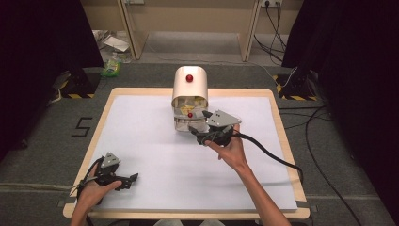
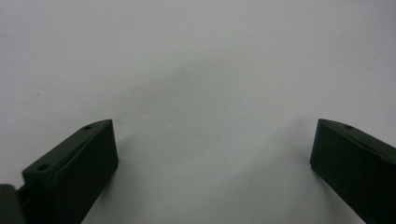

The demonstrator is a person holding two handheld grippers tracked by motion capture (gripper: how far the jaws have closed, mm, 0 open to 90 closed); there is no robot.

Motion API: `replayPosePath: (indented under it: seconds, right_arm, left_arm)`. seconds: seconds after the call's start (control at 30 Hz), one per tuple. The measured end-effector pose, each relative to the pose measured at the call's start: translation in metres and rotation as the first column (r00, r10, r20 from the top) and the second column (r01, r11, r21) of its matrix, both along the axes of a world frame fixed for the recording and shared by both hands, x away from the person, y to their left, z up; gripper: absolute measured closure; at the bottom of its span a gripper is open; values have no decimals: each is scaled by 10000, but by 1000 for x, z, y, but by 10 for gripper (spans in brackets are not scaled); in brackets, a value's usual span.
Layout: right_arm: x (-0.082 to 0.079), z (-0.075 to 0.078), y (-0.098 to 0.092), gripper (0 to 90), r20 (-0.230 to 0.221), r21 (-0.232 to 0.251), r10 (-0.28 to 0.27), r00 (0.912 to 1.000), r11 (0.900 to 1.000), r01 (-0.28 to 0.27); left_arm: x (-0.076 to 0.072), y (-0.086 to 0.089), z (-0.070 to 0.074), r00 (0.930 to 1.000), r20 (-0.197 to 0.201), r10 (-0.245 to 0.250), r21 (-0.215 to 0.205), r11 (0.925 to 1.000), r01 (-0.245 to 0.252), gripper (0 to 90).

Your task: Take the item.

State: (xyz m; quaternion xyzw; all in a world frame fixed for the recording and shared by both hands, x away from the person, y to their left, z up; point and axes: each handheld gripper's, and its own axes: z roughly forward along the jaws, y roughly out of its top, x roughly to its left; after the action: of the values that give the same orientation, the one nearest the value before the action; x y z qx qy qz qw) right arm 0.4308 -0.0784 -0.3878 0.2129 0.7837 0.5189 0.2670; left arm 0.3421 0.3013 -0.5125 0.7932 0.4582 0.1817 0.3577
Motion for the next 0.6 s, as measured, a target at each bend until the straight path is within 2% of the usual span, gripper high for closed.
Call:
replayPosePath:
  seconds: [0.23, 0.33, 0.43, 0.6]
  right_arm:
    - [20, 7, 17, 275, 89, -73, 17, 10000, 10000, -16]
    - [25, 6, 20, 275, 84, -143, -39, 10000, 9999, 40]
    - [33, 3, 28, 275, -19, -417, 4, 10000, 9991, -5]
    - [42, -1, 33, 275, -201, -453, -3, 9998, 9990, -7]
  left_arm:
    - [0, 0, 0, 10000, 1, 1, -4, 10000, -1, 0]
    - [0, 0, 0, 10000, 1, 0, -2, 10000, 0, 0]
    - [0, 0, 0, 10000, 1, -7, 2, 10000, 7, 0]
    - [0, 0, 0, 10000, -1, -5, 0, 10000, 5, 0]
